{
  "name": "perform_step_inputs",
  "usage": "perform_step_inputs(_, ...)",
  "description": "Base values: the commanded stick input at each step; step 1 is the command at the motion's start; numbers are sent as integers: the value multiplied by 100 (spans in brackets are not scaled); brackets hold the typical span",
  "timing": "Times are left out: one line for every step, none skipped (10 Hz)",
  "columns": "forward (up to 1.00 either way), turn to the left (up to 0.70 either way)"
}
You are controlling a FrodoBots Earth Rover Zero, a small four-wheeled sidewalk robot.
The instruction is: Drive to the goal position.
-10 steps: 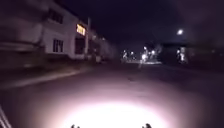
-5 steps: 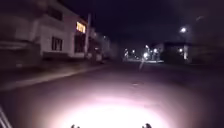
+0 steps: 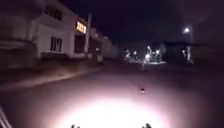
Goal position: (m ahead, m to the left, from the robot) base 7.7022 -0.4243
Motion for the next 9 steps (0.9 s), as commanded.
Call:
perform_step_inputs(85,-31)
perform_step_inputs(85,-34)
perform_step_inputs(85,-34)
perform_step_inputs(85,-34)
perform_step_inputs(85,-32)
perform_step_inputs(85,-25)
perform_step_inputs(85,-17)
perform_step_inputs(85,-9)
perform_step_inputs(85,-2)
